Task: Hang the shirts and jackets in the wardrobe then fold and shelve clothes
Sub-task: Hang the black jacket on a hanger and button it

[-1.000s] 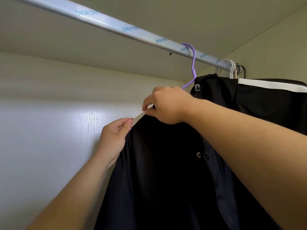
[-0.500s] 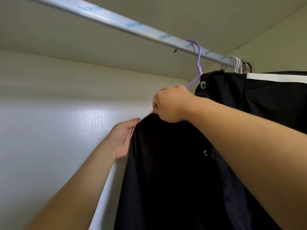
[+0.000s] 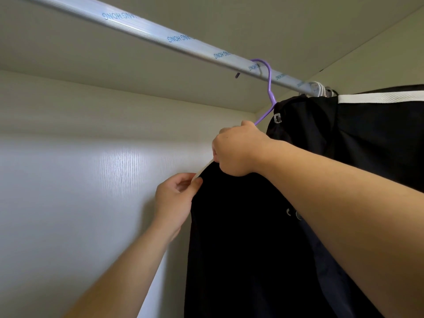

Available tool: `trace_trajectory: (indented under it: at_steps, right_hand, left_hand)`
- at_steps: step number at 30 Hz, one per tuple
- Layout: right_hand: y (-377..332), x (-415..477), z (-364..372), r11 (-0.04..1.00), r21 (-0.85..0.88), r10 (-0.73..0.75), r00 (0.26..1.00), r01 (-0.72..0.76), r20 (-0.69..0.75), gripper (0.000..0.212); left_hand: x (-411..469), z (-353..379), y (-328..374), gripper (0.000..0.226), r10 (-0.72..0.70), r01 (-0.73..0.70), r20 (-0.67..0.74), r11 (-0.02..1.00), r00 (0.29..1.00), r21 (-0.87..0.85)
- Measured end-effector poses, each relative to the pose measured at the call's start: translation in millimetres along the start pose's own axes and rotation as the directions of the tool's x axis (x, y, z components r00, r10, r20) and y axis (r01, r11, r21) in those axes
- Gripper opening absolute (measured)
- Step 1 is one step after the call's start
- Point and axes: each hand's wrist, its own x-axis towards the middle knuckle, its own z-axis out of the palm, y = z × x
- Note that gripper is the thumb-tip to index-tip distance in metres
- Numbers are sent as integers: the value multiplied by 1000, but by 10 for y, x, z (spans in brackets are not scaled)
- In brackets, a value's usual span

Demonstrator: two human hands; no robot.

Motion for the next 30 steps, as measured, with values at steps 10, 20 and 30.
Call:
trace_trajectory:
  at_steps: [10,20,30]
  right_hand:
    - [-174,14,-121,988,-154,56,985,-31,161,13]
    - [-114,-102,-93,981,-191,10,989,19,149,12]
    - [-117,-101,-82,986,-164,-19,993,37,114,10]
  left_hand:
    - [33,-84,54,11,-26,25,74,1000,997,8]
    - [59,-12,151,16,-191,276,314,927,930,-254]
    - [114,-78,121,31,-177,288,371,919,912,-269]
